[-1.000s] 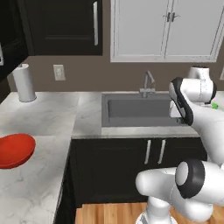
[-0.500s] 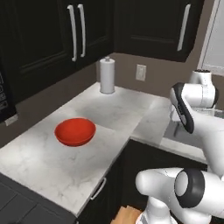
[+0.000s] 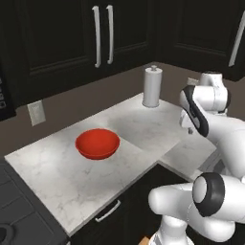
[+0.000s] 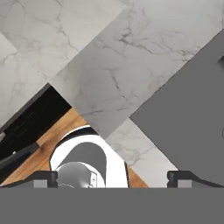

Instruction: Pick the cup and bowl from the counter and place them on the counter next to the sink.

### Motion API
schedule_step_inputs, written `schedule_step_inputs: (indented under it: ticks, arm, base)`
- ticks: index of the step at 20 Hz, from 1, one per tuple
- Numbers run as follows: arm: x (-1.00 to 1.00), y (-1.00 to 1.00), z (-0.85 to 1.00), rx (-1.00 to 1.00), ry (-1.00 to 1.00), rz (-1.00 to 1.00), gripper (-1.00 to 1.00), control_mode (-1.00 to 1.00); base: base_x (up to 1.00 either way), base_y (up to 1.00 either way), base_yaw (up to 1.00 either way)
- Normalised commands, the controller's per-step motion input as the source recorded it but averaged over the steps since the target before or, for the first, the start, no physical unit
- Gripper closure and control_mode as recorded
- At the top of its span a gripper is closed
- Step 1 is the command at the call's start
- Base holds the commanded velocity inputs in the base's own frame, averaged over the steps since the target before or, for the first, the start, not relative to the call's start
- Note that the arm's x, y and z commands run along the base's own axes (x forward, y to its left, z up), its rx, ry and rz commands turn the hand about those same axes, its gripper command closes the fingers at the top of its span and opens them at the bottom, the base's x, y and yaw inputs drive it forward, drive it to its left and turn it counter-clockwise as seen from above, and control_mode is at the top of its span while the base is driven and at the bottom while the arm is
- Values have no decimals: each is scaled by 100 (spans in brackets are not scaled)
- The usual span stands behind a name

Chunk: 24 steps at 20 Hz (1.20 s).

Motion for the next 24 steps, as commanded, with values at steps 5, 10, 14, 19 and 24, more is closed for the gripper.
schedule_step_inputs:
  ticks: [5,10,14,19,24]
  arm:
    - [0,0,0,0,0,0,-100,100]
    - [0,0,0,0,0,0,-100,100]
    - [0,0,0,0,0,0,-100,100]
    - [0,0,0,0,0,0,-100,100]
    - [0,0,0,0,0,0,-100,100]
  base:
    - [39,45,-4]
    - [89,59,-21]
    - [79,32,-28]
    - [0,0,0]
    - [0,0,0]
